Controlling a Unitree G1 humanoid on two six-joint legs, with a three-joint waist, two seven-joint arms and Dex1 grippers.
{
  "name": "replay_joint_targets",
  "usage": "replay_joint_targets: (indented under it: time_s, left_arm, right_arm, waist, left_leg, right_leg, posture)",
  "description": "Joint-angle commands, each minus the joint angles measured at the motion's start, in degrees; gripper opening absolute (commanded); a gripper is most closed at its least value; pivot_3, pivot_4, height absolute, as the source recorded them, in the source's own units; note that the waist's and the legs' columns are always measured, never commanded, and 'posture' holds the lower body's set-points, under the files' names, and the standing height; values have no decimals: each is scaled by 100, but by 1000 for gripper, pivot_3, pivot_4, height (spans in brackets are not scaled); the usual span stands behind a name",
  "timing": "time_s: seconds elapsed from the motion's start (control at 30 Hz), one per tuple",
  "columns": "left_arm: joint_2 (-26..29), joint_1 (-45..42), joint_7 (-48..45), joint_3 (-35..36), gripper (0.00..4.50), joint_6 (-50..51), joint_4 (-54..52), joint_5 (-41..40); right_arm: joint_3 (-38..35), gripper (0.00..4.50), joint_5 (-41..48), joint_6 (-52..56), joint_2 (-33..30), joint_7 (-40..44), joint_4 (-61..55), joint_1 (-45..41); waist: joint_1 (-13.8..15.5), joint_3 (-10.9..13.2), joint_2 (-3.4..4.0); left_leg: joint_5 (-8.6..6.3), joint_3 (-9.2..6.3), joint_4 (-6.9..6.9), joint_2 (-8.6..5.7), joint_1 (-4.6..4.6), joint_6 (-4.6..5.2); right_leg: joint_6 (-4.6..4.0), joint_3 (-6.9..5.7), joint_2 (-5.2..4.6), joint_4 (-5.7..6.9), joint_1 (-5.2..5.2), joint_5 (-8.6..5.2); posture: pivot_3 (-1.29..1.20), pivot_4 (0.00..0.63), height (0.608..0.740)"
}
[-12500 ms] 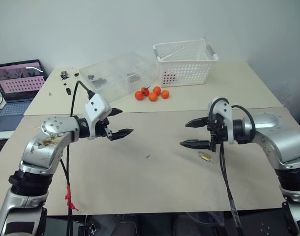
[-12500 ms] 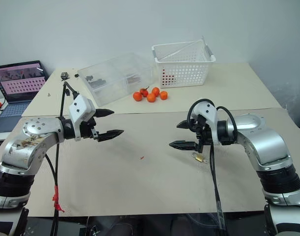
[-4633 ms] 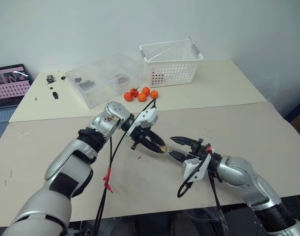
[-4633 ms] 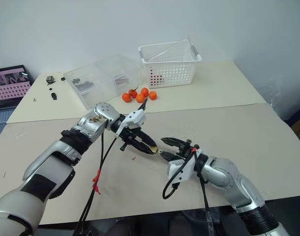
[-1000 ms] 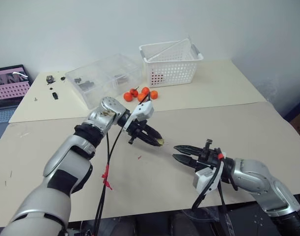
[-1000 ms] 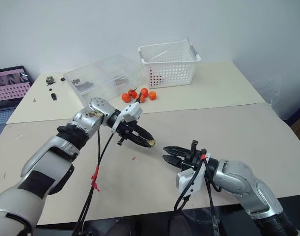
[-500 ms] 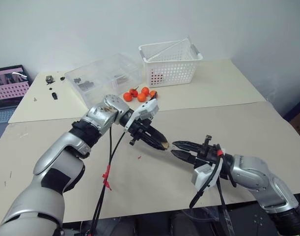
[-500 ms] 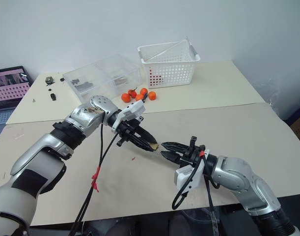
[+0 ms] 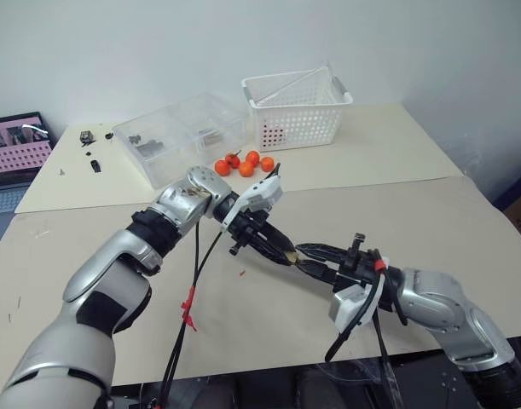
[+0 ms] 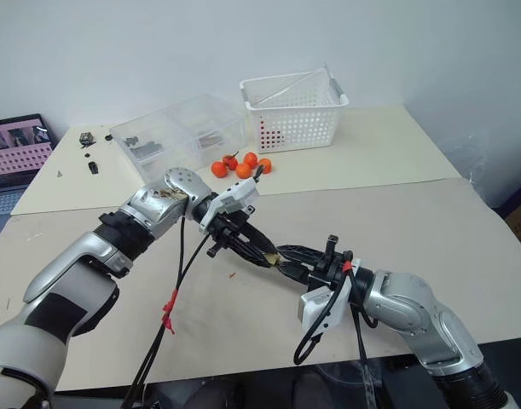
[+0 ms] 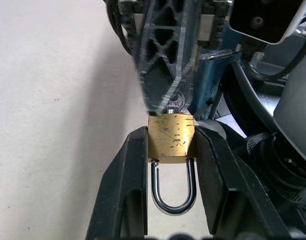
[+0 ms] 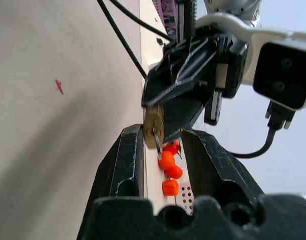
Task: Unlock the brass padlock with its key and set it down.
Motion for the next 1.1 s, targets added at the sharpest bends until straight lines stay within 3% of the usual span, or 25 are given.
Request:
replay_joint_targets:
  time_s: [0.03, 0.43, 0.47, 0.6, 1.0, 1.07, 1.1]
  left_arm:
    - [-33, -259, -17, 31, 828, -82, 18, -107]
    - [-47, -253, -17, 17, 828, -132, 12, -77]
    - [-43, -254, -17, 13, 828, -131, 8, -78]
    - [-18, -269, -17, -6, 828, -71, -32, -148]
    - [100, -299, -17, -120, 828, -67, -118, -270]
    - [108, -299, -17, -102, 1868, -10, -130, -305]
    - [145, -303, -17, -117, 2131, 37, -162, -350]
  right_arm:
    - [-88, 1581, 40, -19, 28, -40, -246, -40]
    - [-61, 1581, 56, -36, 56, -38, -159, -108]
    - [-58, 1088, 61, -36, 56, -36, -154, -105]
    - [-57, 80, 63, -51, 54, -40, -131, -96]
    - [-74, 79, -5, -83, 84, -112, -101, -42]
    - [-74, 79, -24, -89, 93, -123, -95, -35]
    - [-76, 79, -28, -94, 95, -127, -89, -35]
  waist:
    - [-1, 0, 0]
    - [2, 0, 0]
    - [1, 0, 0]
    - [0, 0, -1]
    - [1, 0, 0]
    - [0, 0, 0]
    - [0, 0, 0]
  left_leg:
    - [0, 2, 0, 0, 0, 0]
    - [-1, 3, -1, 0, 0, 3]
    - [-2, 3, -1, 1, 0, 3]
    - [-2, 5, -1, 1, 1, 3]
    - [-2, 5, 0, 1, 1, 4]
    - [-2, 5, -1, 0, 1, 4]
    - [-2, 5, -1, 1, 1, 4]
  right_leg:
    - [0, 1, 0, 0, 0, 0]
    - [0, 2, 0, -1, 0, 0]
    - [0, 3, 0, -1, 0, 0]
    - [0, 4, 1, 0, 0, 0]
    - [0, 5, 1, -1, -1, 0]
    - [0, 5, 1, -1, -1, 0]
    - [0, 5, 1, -1, -1, 0]
  posture:
    - [0, 150, 740]
    - [0, 150, 740]
    - [0, 150, 740]
    - [0, 150, 740]
    - [0, 150, 740]
    - [0, 150, 740]
    - [0, 150, 740]
